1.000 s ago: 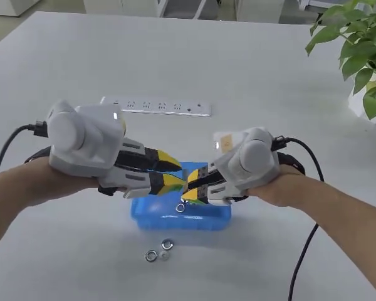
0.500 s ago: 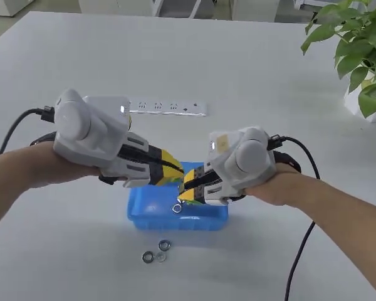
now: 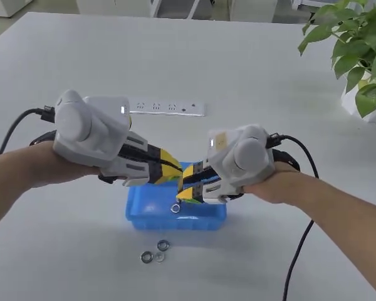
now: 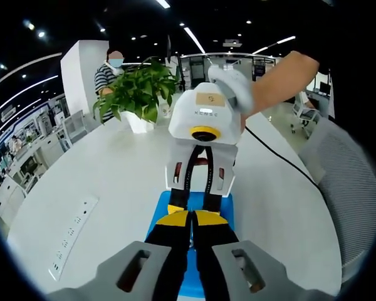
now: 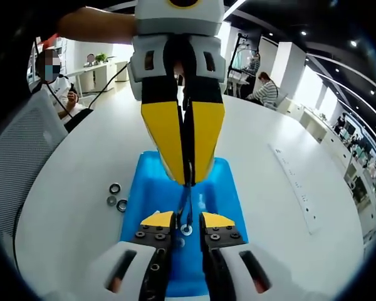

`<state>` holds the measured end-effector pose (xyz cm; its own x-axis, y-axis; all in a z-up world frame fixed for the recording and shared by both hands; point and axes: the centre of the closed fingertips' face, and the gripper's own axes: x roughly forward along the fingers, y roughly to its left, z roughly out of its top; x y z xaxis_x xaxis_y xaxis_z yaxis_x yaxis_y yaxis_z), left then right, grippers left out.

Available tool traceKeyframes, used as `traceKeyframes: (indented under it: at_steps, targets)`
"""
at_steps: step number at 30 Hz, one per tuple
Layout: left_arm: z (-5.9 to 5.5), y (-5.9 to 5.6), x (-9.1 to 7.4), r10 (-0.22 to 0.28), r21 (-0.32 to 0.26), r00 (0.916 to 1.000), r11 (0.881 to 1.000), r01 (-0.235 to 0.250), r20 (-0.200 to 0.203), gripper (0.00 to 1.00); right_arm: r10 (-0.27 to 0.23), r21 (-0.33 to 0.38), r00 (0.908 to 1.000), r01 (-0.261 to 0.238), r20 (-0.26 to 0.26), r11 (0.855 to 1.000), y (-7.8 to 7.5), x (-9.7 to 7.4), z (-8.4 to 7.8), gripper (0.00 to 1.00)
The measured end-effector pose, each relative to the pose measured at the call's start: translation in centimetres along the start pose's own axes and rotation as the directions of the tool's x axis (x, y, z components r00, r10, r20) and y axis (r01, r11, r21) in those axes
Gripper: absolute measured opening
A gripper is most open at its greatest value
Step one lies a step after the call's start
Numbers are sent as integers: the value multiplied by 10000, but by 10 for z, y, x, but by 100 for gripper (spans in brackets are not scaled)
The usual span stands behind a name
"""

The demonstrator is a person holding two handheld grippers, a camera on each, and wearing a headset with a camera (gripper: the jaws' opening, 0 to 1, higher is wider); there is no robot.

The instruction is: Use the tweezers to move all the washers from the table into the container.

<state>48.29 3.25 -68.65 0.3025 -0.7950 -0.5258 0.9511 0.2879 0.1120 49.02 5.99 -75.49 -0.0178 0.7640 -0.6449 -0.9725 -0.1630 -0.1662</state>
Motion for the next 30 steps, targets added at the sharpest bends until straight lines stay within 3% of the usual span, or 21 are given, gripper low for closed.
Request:
traceKeyframes:
  at_steps: [11,13,30]
  targets:
    - [-1,0,-1,-8,-3,10000,10000,8,-92,4,-199,455,9998,198,12,9988,2,-12,-1,27]
    - [-1,0,0,-11,13,9999,10000,11,-104,4,-409,979,9991,396,107,9944,1,-17,1,32]
    - [15,-1,-10,57,150,10000,9999,-57,23,3,-1448,1940,9889,1358,332,9716,7,-59,9,44]
